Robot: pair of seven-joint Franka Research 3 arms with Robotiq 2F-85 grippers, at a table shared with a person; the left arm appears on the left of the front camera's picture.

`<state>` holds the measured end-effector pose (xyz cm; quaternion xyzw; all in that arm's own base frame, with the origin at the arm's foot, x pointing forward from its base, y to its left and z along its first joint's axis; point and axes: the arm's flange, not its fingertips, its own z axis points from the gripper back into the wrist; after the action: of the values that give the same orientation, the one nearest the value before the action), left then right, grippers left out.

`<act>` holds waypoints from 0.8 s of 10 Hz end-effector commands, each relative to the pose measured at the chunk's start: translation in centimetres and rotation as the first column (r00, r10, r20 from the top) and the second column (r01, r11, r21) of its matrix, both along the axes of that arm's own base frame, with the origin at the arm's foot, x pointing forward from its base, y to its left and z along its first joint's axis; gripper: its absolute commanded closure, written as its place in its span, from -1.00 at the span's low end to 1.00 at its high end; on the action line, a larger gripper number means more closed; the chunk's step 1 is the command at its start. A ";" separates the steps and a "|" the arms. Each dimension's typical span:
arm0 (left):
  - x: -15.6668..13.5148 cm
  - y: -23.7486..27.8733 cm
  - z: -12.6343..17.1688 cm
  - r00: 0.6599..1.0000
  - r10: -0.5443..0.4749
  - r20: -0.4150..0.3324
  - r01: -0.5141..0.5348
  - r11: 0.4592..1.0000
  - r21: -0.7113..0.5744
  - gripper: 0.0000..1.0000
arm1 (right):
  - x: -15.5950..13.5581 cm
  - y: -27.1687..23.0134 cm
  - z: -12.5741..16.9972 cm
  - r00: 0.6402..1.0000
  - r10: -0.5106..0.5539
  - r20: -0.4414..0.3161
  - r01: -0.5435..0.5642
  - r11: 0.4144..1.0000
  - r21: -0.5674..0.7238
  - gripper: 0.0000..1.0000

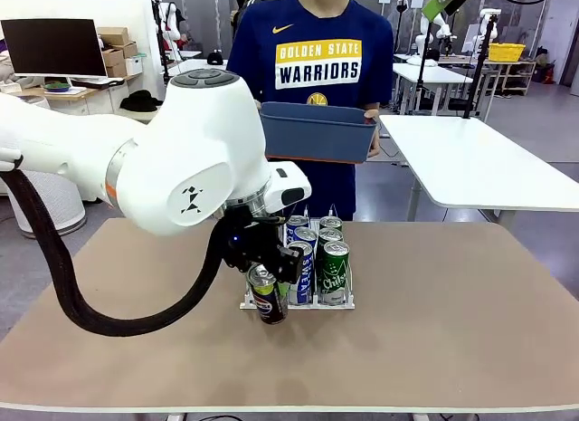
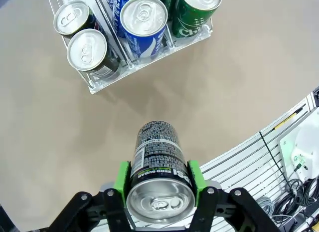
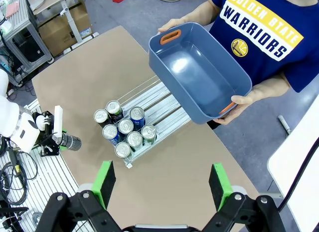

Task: Fill the beverage cans into the dispenser.
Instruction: Place the picked Pepsi coke in the line of the Automatic Can Dispenser with the same cans.

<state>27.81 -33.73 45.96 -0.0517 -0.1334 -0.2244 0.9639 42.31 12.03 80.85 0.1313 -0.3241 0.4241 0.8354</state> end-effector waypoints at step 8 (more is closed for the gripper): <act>2.2 0.3 -1.1 0.999 0.020 0.032 -0.020 1.000 -0.007 -0.15 | -0.1 0.0 -0.1 1.000 0.003 -0.002 -0.003 1.000 0.002 -1.00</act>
<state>28.76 -33.90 45.11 -0.0557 -0.1304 -0.2233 0.9644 42.31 12.03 80.85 0.1313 -0.3241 0.4241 0.8354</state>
